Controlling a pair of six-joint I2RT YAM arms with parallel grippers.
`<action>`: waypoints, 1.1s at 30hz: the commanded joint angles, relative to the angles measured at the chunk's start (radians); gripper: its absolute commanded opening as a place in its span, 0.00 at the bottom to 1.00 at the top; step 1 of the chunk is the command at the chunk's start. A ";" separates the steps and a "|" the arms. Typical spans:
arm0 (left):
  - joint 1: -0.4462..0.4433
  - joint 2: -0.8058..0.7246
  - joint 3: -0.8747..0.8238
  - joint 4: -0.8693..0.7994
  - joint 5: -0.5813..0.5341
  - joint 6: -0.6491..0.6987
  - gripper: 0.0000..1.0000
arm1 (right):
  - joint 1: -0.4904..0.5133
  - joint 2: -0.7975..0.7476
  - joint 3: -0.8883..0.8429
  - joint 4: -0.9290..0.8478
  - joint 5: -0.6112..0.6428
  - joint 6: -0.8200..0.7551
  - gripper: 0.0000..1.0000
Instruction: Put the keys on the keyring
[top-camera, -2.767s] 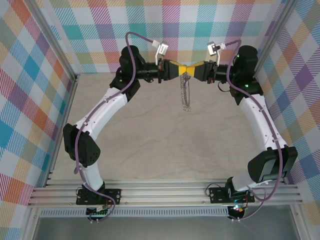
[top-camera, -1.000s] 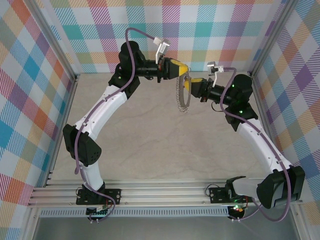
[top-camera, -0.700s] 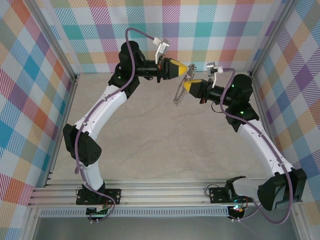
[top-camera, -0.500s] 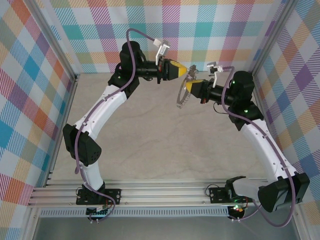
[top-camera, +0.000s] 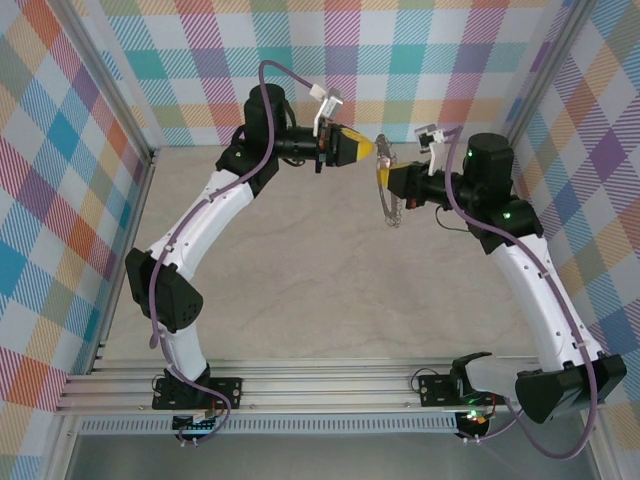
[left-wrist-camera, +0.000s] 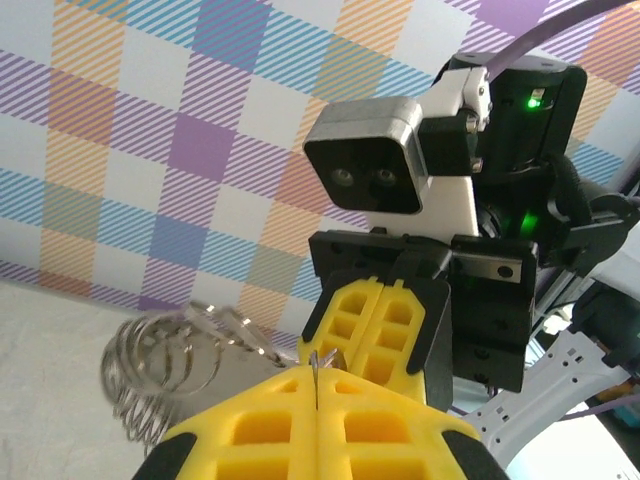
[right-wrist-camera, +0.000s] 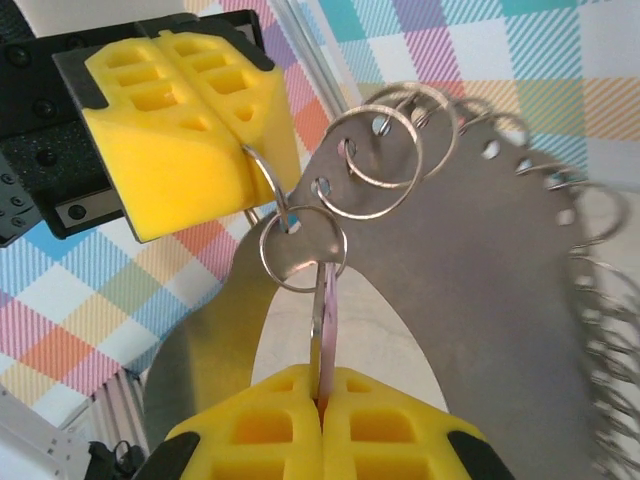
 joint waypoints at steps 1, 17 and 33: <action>0.006 -0.048 0.027 -0.033 0.005 0.036 0.00 | -0.003 0.017 0.067 -0.058 0.032 -0.045 0.00; 0.005 -0.051 0.023 -0.049 0.008 0.047 0.00 | -0.003 0.064 0.085 -0.053 -0.021 -0.036 0.00; 0.006 -0.051 0.026 -0.103 0.009 0.093 0.00 | -0.006 0.055 0.189 -0.180 0.096 -0.154 0.00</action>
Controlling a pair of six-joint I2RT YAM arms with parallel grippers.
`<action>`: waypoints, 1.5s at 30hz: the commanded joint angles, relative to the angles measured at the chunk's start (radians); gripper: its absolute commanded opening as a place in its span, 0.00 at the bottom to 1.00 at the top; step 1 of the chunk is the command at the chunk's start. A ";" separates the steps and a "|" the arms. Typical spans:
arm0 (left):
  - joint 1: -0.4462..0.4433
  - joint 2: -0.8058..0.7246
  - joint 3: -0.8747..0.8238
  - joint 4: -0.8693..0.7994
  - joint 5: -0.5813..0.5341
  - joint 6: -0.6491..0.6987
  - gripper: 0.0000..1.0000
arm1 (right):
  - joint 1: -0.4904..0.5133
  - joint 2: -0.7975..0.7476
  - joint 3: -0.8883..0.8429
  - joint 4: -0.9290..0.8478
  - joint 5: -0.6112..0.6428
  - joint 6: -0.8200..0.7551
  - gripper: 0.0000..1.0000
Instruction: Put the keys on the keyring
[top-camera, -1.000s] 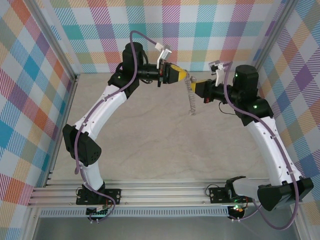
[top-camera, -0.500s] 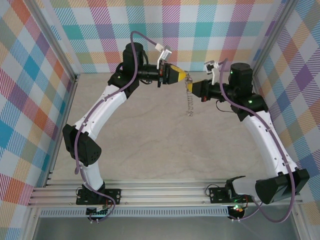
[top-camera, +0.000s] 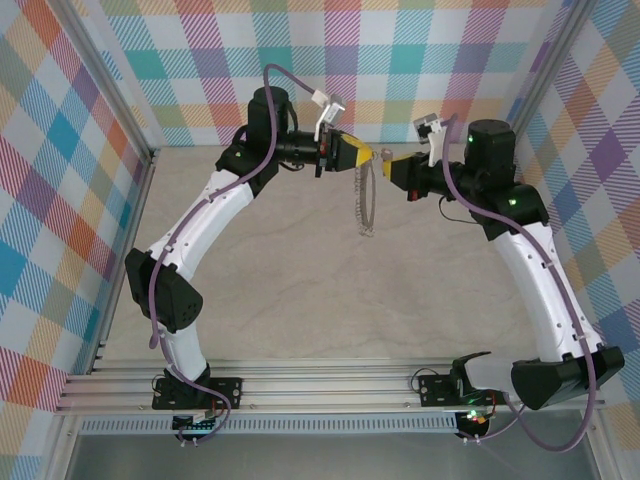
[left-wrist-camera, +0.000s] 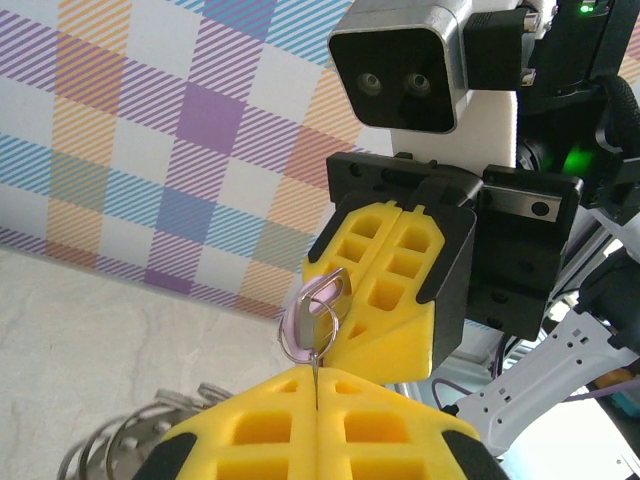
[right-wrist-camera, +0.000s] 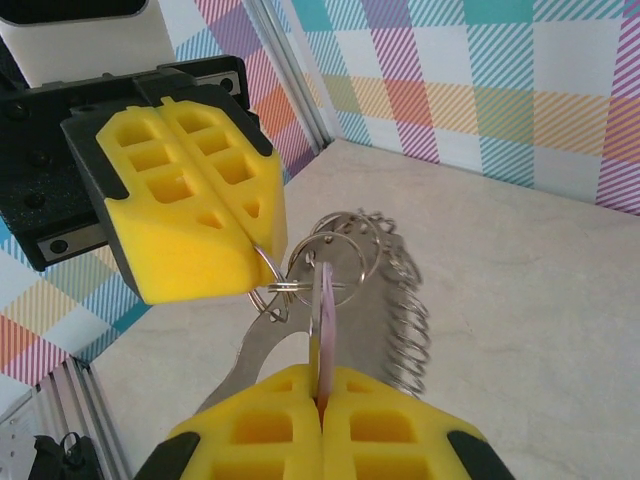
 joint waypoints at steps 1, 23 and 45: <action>0.006 -0.050 0.025 -0.003 0.020 0.025 0.00 | -0.006 -0.010 0.043 -0.022 0.028 -0.036 0.00; -0.001 -0.043 0.034 0.006 0.026 0.018 0.00 | 0.007 0.045 0.064 0.014 -0.116 0.008 0.00; -0.010 -0.019 0.063 -0.025 0.023 0.025 0.00 | -0.030 0.022 0.068 -0.043 -0.050 -0.042 0.00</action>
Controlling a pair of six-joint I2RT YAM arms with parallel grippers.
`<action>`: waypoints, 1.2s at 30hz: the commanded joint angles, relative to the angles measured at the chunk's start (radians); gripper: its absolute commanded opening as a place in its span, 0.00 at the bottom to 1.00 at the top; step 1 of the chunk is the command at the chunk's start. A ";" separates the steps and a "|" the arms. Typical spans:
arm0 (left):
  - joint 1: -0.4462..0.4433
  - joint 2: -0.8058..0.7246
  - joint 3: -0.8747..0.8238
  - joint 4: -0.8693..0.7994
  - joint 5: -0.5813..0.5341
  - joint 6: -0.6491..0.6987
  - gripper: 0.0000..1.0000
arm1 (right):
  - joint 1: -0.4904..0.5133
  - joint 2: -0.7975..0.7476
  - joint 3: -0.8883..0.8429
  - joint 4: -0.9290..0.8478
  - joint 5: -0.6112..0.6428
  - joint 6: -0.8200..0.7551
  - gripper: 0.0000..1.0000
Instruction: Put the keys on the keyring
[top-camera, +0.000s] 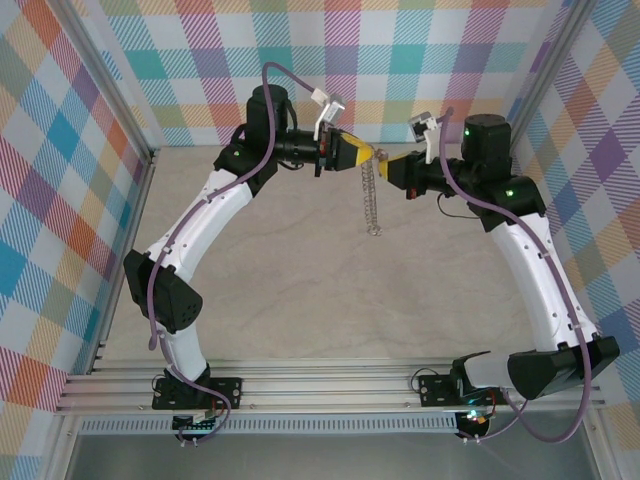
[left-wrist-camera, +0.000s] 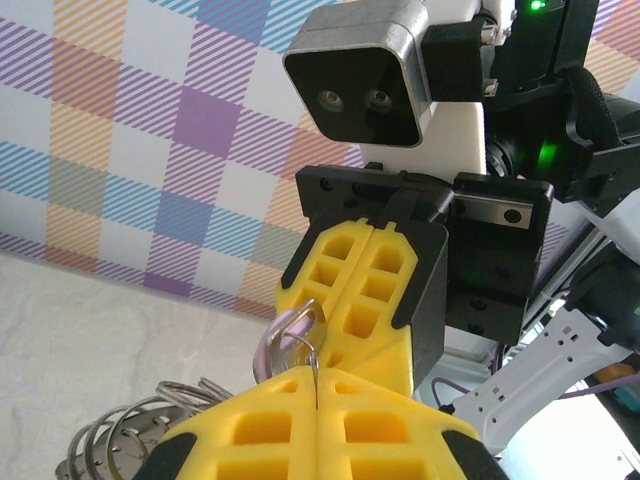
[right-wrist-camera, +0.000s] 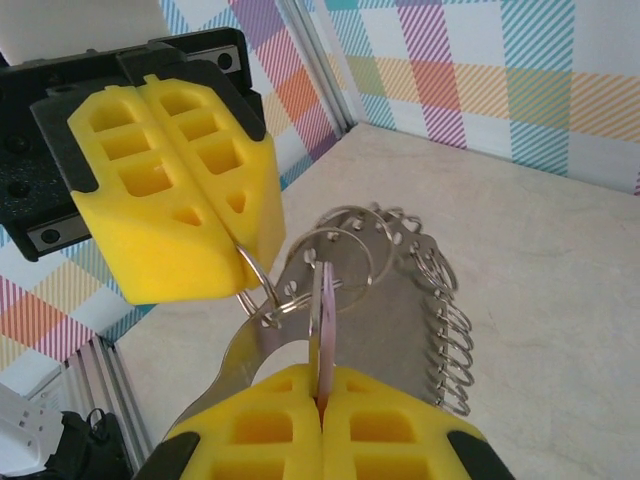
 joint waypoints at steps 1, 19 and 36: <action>-0.008 -0.015 0.041 0.000 0.026 0.014 0.00 | -0.022 -0.030 0.020 0.002 0.021 -0.017 0.00; -0.008 -0.013 0.042 -0.003 0.037 0.021 0.00 | -0.001 0.022 0.066 0.014 -0.079 0.012 0.00; -0.013 -0.016 0.044 -0.045 0.046 0.048 0.00 | 0.012 0.050 0.138 -0.030 0.016 -0.019 0.00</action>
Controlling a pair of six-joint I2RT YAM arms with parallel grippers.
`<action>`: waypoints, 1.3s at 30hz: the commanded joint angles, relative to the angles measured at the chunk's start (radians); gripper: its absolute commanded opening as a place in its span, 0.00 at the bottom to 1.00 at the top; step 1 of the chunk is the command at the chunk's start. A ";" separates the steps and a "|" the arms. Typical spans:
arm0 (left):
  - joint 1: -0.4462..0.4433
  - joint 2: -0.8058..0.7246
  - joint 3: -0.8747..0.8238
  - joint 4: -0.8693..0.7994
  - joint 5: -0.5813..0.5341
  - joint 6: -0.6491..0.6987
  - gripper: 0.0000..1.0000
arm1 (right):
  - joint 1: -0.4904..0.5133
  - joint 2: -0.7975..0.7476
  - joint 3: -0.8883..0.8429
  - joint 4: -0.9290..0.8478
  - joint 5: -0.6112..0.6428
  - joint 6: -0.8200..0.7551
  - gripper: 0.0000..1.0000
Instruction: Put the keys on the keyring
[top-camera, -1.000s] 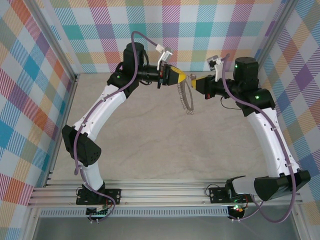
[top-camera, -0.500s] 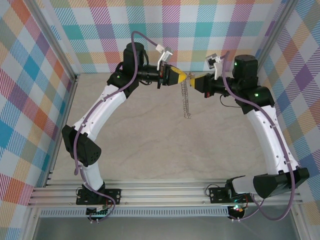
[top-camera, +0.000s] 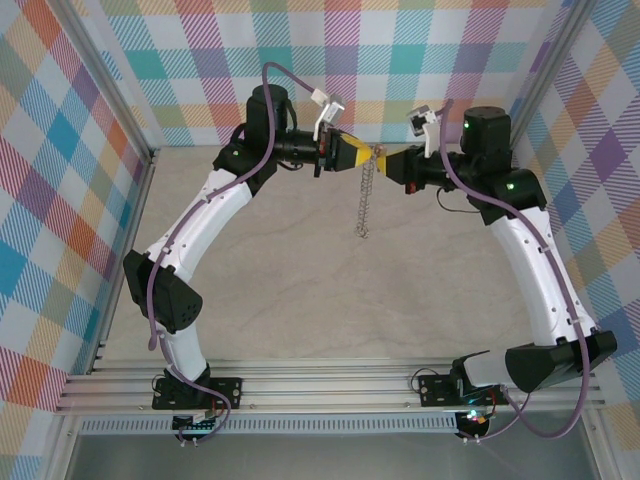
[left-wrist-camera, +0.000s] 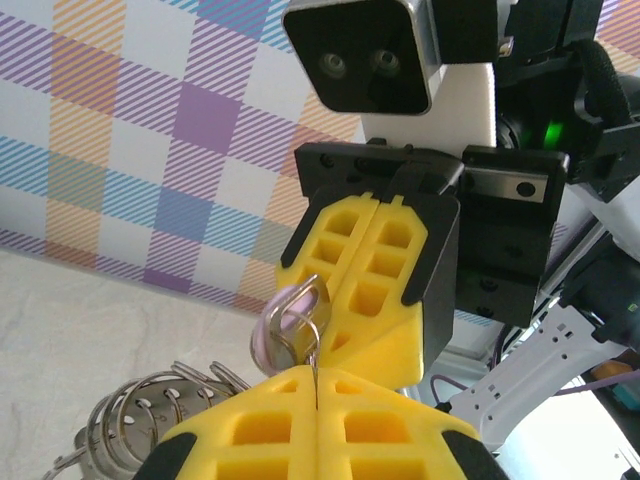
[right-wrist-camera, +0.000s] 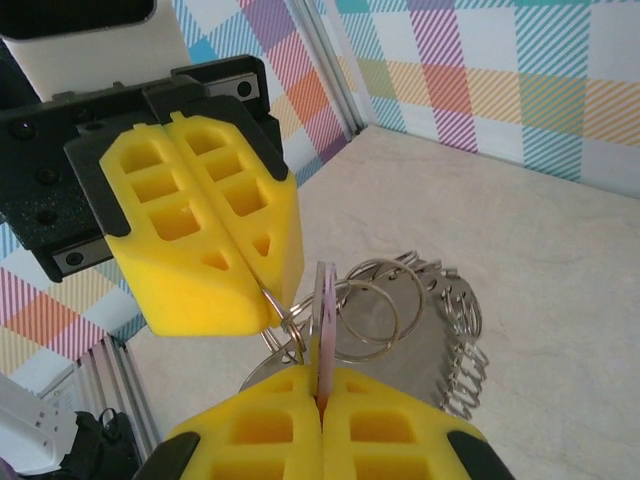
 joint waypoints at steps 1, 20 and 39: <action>-0.008 -0.016 0.037 -0.026 0.042 0.039 0.00 | -0.005 0.015 0.063 0.009 0.025 -0.021 0.00; 0.026 -0.066 -0.020 0.003 -0.170 -0.012 0.32 | -0.019 0.112 0.149 -0.043 0.038 -0.027 0.00; 0.122 -0.235 -0.244 0.110 -0.410 -0.108 0.81 | -0.026 0.450 0.253 0.126 0.050 0.027 0.00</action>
